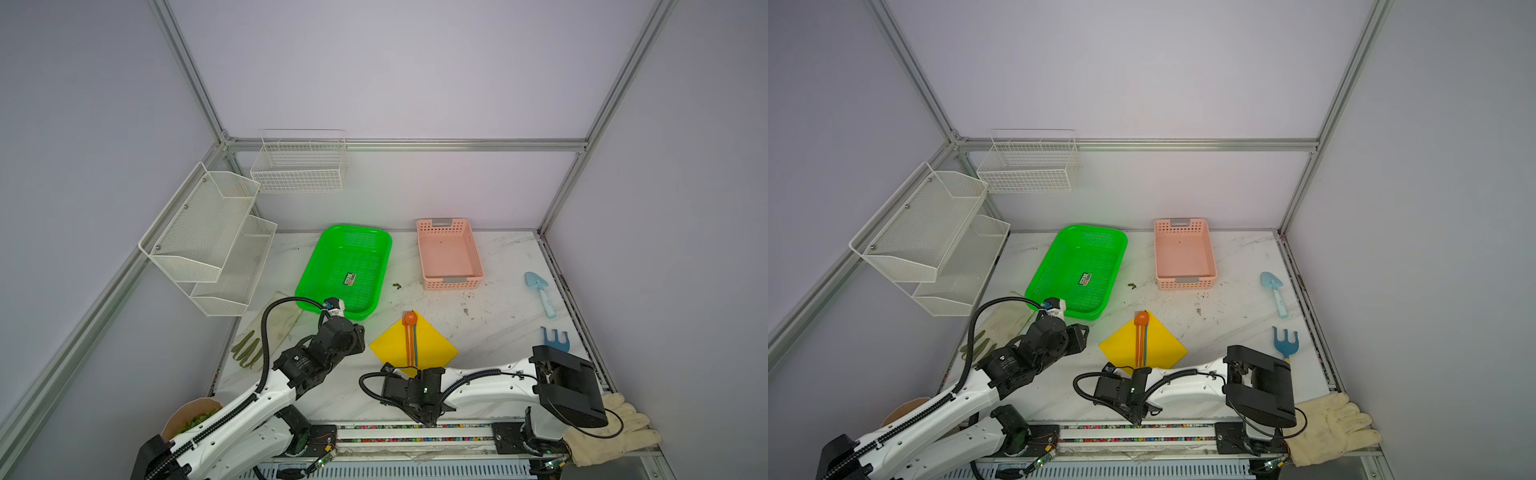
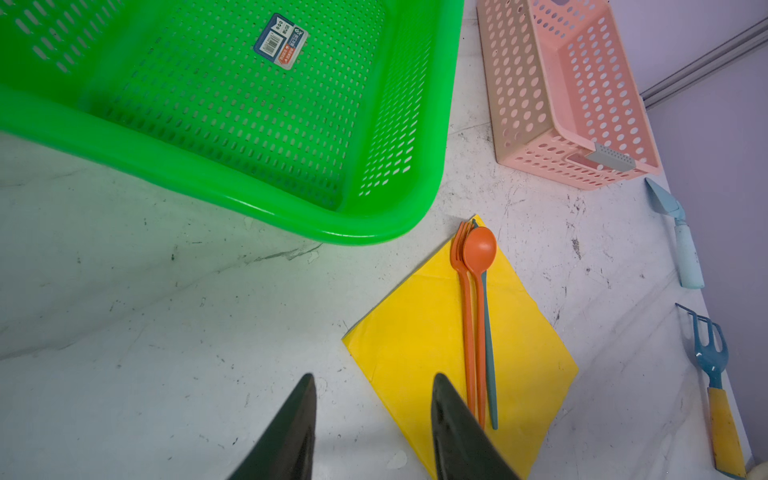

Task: Place the utensils on the paper napkin and roll it up
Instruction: 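Move the right gripper to the napkin corner nearest the robot and pinch it, then lift the pinched napkin corner and fold it over the utensil handles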

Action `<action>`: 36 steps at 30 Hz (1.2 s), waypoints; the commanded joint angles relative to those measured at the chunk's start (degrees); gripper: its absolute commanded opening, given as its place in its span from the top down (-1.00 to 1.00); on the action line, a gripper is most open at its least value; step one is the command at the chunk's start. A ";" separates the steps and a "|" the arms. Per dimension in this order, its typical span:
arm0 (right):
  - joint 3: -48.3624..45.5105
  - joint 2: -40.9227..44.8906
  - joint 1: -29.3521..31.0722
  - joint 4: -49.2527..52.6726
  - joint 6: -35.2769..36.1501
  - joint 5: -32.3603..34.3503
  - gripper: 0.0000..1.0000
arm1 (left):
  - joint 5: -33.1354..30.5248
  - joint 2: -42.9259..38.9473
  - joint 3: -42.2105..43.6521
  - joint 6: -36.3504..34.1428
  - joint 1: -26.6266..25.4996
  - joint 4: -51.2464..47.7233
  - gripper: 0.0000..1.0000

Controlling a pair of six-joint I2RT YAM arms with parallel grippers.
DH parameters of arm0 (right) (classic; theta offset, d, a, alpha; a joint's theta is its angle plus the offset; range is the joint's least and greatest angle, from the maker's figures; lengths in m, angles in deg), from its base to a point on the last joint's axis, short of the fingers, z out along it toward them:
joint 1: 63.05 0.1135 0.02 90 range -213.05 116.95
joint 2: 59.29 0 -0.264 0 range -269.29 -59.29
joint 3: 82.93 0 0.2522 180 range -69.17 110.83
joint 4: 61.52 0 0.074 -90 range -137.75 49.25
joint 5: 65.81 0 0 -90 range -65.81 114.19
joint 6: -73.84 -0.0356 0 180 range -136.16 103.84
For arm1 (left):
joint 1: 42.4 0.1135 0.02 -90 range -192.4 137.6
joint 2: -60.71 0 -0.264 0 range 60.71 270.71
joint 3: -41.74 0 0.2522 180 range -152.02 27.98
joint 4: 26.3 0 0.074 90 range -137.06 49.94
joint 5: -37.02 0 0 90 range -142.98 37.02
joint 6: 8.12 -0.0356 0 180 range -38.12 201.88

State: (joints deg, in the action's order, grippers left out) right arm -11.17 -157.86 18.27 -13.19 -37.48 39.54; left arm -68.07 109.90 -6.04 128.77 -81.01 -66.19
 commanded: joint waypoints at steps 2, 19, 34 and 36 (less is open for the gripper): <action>1.33 -1.36 -0.35 0.85 0.92 1.45 0.19 | -0.71 -1.42 2.10 -0.80 0.62 -0.42 0.11; 1.69 -3.87 -2.17 1.39 0.92 0.26 0.48 | -0.79 -3.84 2.91 -0.84 1.70 -1.58 0.14; 2.61 -3.22 -2.30 1.81 1.15 2.85 0.86 | -0.81 -4.79 2.37 -1.19 2.20 -2.41 0.14; 3.11 -3.13 -2.39 1.95 1.37 3.76 0.87 | -0.84 -5.00 2.16 -1.27 2.14 -2.55 0.15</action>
State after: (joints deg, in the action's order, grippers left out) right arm -9.34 -160.15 16.32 -13.60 -36.19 40.70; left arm -68.22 105.77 -4.95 128.75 -79.16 -68.77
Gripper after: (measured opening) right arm 0.070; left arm 0.424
